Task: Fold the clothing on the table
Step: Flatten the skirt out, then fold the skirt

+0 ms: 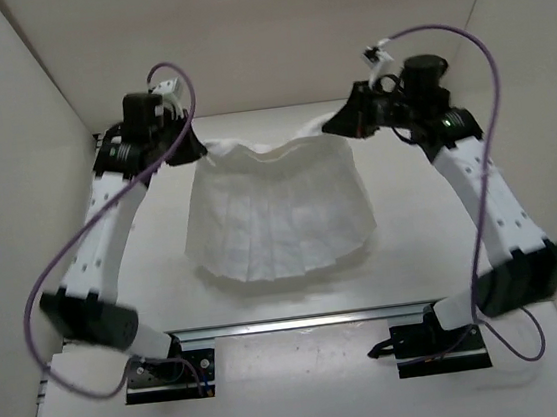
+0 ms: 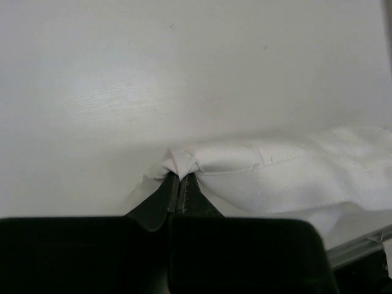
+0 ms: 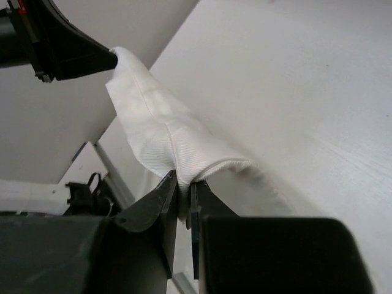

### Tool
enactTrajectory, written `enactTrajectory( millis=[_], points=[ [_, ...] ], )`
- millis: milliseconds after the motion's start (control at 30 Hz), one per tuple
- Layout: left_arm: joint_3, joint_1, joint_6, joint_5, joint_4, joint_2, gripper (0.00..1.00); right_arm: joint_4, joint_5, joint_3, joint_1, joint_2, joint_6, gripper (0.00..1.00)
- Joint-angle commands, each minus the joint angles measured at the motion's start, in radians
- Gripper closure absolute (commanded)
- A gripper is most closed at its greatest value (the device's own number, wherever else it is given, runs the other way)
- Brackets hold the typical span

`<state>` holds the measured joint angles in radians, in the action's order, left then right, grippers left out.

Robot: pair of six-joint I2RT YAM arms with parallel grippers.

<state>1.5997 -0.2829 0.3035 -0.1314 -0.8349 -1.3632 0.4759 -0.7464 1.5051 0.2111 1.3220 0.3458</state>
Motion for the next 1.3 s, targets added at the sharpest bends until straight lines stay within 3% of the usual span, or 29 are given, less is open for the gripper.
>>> enactTrajectory(
  millis=[0,33,67,133,167,267,467,533,667,867,1033,1267],
  points=[
    [0.377,0.066,-0.05,0.01,-0.039,-0.263,1.0,0.016,0.067,0.284,0.002,0.208,-0.067,1.0],
    [0.491,0.076,-0.061,0.013,-0.085,-0.328,1.0,0.054,0.074,0.369,0.005,0.308,-0.091,1.0],
    [0.667,0.08,-0.064,0.025,-0.143,-0.377,1.0,0.149,0.082,0.565,0.014,0.359,-0.105,1.0],
    [0.572,0.128,-0.002,-0.048,-0.027,-0.351,1.0,0.284,0.142,0.857,0.031,0.498,-0.129,1.0],
    [0.557,0.128,0.006,-0.056,-0.024,-0.341,1.0,0.277,0.15,0.853,0.034,0.499,-0.122,1.0],
    [0.448,0.074,-0.038,0.025,-0.038,-0.304,1.0,0.112,0.081,0.487,-0.021,0.392,-0.07,0.99],
    [-0.154,0.021,0.002,0.021,0.138,-0.165,1.0,-0.129,0.087,-0.166,-0.062,0.241,0.017,1.0],
    [-0.375,0.001,0.023,0.029,0.19,-0.137,1.0,-0.192,0.097,-0.338,-0.055,0.201,0.048,1.0],
    [-0.654,-0.064,0.042,0.032,0.232,-0.126,1.0,-0.221,0.125,-0.602,-0.029,0.151,0.084,1.0],
    [-0.814,-0.183,0.026,0.088,0.168,-0.108,1.0,-0.195,0.179,-0.836,0.01,0.028,0.143,1.0],
    [-0.914,-0.231,0.063,0.055,0.117,0.062,1.0,-0.099,0.225,-0.945,0.056,-0.17,0.171,1.0],
    [-0.841,-0.26,0.132,0.062,0.007,0.343,1.0,0.176,0.237,-0.965,0.062,-0.605,0.185,1.0]
  ],
)
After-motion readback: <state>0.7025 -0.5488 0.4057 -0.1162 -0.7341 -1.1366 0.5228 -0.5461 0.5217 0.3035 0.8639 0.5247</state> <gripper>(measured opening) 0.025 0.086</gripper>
